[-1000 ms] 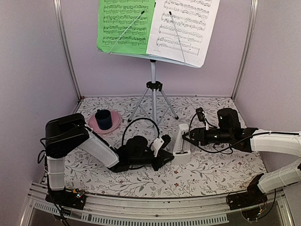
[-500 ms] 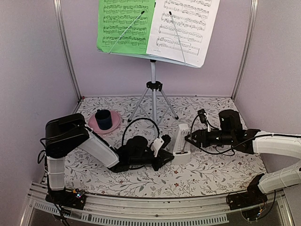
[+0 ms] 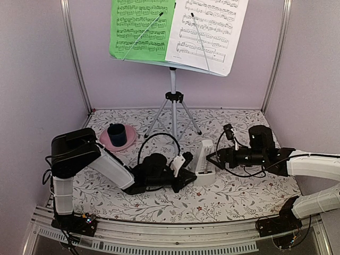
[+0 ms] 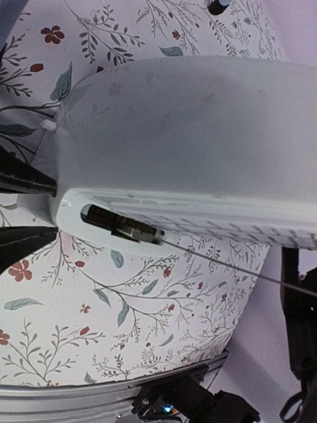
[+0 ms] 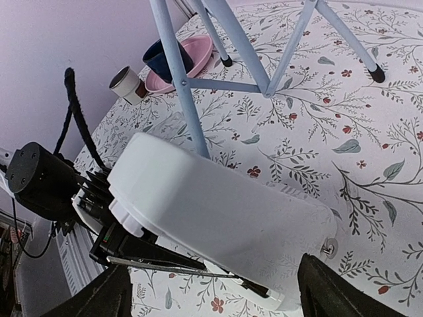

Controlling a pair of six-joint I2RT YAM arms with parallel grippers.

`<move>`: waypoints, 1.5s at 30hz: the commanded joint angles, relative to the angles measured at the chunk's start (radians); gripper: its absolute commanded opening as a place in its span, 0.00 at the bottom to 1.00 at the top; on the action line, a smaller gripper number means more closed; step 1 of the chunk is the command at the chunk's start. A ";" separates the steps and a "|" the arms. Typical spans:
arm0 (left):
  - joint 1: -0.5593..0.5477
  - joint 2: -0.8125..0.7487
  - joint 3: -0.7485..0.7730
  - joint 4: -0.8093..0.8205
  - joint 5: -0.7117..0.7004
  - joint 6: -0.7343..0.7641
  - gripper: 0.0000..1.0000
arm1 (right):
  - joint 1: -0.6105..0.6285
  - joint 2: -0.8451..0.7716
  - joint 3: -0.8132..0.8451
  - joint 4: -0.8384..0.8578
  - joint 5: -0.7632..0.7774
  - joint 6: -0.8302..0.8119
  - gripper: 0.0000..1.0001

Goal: Set up the instrument practice props

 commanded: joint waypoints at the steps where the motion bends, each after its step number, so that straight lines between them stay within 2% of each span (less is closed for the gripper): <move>1: -0.011 -0.018 -0.003 0.049 -0.010 -0.003 0.20 | 0.050 0.010 0.012 0.033 0.067 0.014 0.96; 2: -0.012 -0.019 -0.004 0.049 -0.011 -0.004 0.21 | 0.063 0.012 0.021 0.025 0.089 0.013 1.00; 9: -0.014 -0.031 -0.008 0.052 -0.023 -0.007 0.26 | 0.102 0.002 0.049 -0.044 0.247 0.046 1.00; 14: -0.014 -0.061 -0.034 0.058 -0.041 -0.007 0.28 | 0.103 -0.005 0.055 -0.083 0.305 0.061 0.91; 20: -0.013 -0.110 -0.062 0.055 -0.053 -0.007 0.28 | 0.087 -0.060 0.034 -0.128 0.340 0.067 0.87; 28: -0.012 -0.129 -0.081 0.050 -0.066 -0.007 0.28 | -0.029 -0.150 -0.031 -0.190 0.323 0.035 0.84; 34: -0.008 -0.172 -0.106 0.041 -0.089 -0.008 0.28 | -0.145 -0.145 -0.056 -0.203 0.282 -0.019 0.84; 45: 0.045 -0.331 -0.264 0.027 -0.129 -0.064 0.29 | -0.321 -0.216 0.123 -0.284 0.113 -0.092 0.90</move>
